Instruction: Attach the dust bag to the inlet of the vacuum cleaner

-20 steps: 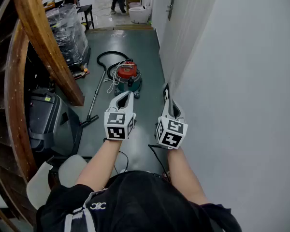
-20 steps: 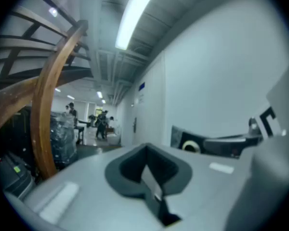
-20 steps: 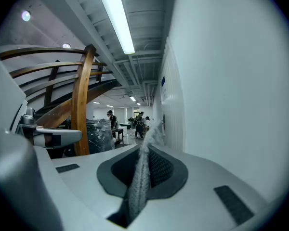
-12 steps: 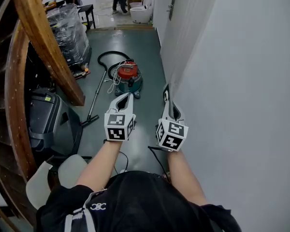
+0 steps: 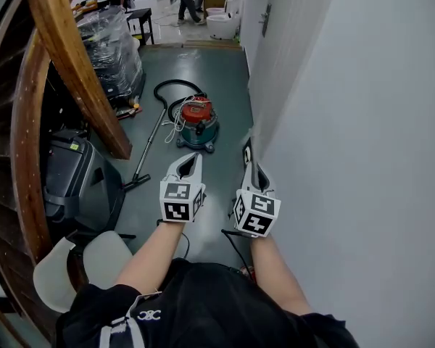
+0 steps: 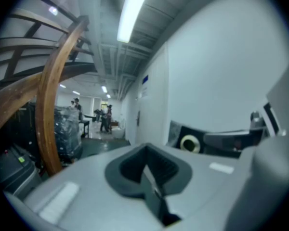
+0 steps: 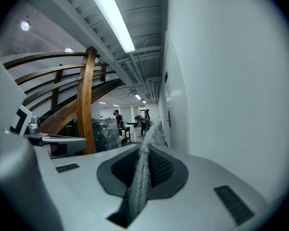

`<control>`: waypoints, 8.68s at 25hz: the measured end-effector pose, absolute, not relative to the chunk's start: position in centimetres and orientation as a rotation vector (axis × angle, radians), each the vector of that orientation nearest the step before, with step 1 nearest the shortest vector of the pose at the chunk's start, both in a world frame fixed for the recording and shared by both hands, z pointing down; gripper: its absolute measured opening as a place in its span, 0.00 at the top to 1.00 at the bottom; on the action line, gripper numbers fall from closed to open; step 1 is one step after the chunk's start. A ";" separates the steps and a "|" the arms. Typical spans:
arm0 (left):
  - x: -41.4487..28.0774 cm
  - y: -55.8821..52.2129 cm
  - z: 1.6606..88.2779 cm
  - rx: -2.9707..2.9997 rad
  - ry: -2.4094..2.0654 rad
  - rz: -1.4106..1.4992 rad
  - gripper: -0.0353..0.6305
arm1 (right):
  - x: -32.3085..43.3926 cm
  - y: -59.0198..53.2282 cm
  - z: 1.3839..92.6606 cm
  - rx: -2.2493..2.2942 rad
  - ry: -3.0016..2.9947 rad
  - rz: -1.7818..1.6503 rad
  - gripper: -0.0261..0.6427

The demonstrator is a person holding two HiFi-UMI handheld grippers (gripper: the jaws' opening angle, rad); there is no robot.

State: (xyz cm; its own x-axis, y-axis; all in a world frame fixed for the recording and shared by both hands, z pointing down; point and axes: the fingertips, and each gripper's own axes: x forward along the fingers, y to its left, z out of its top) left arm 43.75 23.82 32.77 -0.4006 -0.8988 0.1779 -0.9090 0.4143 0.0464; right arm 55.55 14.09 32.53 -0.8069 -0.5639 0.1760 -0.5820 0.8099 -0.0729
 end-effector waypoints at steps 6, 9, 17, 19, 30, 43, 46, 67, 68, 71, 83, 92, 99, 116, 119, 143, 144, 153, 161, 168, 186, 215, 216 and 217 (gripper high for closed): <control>43.7 23.5 33.7 1.555 -2.509 0.093 0.95 | 54.7 13.6 33.5 0.821 -2.844 0.173 0.94; 42.7 23.1 33.8 1.542 -2.513 0.100 0.95 | 53.7 13.2 33.6 0.803 -2.849 0.178 0.94; 36.6 21.9 34.6 1.535 -2.533 0.073 0.95 | 48.1 11.6 34.7 0.802 -2.843 0.187 0.94; 34.2 21.4 35.1 1.547 -2.523 0.062 0.95 | 46.0 11.1 35.2 0.813 -2.831 0.189 0.94; 20.0 18.9 34.2 1.629 -2.464 0.036 0.95 | 33.7 8.1 34.2 0.916 -2.784 0.193 0.94; 9.9 19.2 38.2 1.589 -2.387 0.053 0.95 | 25.3 5.8 37.0 0.996 -2.722 0.258 0.94; 8.2 18.1 39.1 1.596 -2.363 0.068 0.95 | 23.6 4.6 38.3 1.005 -2.702 0.284 0.94; -10.0 -5.1 40.4 1.811 -2.148 0.278 0.95 | 10.6 -15.1 43.7 1.277 -2.514 0.467 0.94; -10.3 -6.3 40.5 1.828 -2.134 0.287 0.95 | 10.2 -15.8 43.8 1.287 -2.508 0.467 0.94; -11.1 -9.4 40.9 1.870 -2.086 0.317 0.95 | 9.3 -17.9 44.3 1.314 -2.487 0.483 0.94; -12.1 -14.2 42.7 1.934 -1.951 0.373 0.95 | 8.2 -21.5 43.8 1.383 -2.448 0.503 0.94; -10.7 -16.8 43.5 2.089 -1.779 0.410 0.95 | 8.9 -19.5 45.2 1.515 -2.337 0.571 0.94; -13.2 -17.6 45.7 2.179 -1.626 0.476 0.95 | 7.8 -16.9 47.1 1.694 -2.213 0.672 0.94; -18.0 -18.9 62.9 2.226 -1.302 0.843 0.95 | 6.3 -10.8 62.2 1.855 -1.817 1.052 0.94; -18.2 -19.6 67.1 2.197 -1.281 0.878 0.95 | 6.7 -10.7 66.0 1.833 -1.793 1.072 0.94; -21.9 -23.0 95.7 2.095 -1.021 1.371 0.67 | 2.8 -9.7 92.1 1.678 -1.666 1.340 0.94; -21.9 -23.0 95.8 2.097 -1.004 1.394 0.69 | 2.5 -9.4 92.6 1.679 -1.650 1.357 0.94; -21.8 -22.9 95.9 2.150 -0.919 1.410 0.71 | 0.5 -8.2 96.1 1.777 -1.519 1.525 0.94; -21.5 -23.0 95.7 2.182 -0.896 1.361 0.71 | -1.0 -9.0 97.6 1.822 -1.455 1.656 0.94; -21.5 -22.9 95.7 2.178 -0.879 1.347 0.71 | -3.2 -10.3 98.3 1.780 -1.484 1.662 0.94; -21.4 -23.0 95.8 2.203 -0.901 1.317 0.71 | -4.5 -11.8 98.7 1.715 -1.573 1.760 0.94; -21.4 -23.2 95.9 2.223 -0.910 1.289 0.71 | -5.7 -12.8 97.5 1.624 -1.682 1.595 0.76; -21.4 -23.3 95.9 2.221 -0.928 1.290 0.70 | -5.3 -12.7 97.2 1.634 -1.687 1.573 0.76; -21.4 -23.4 95.8 2.220 -0.944 1.292 0.70 | -5.0 -12.4 96.8 1.640 -1.689 1.556 0.76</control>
State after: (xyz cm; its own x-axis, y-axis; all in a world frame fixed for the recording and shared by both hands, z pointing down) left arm -21.38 -23.36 95.77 0.3441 -0.3511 0.8708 -0.7229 -0.6909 0.0071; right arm -5.04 -12.43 96.77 -0.2912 -0.5047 0.8127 -0.8512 -0.2511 -0.4609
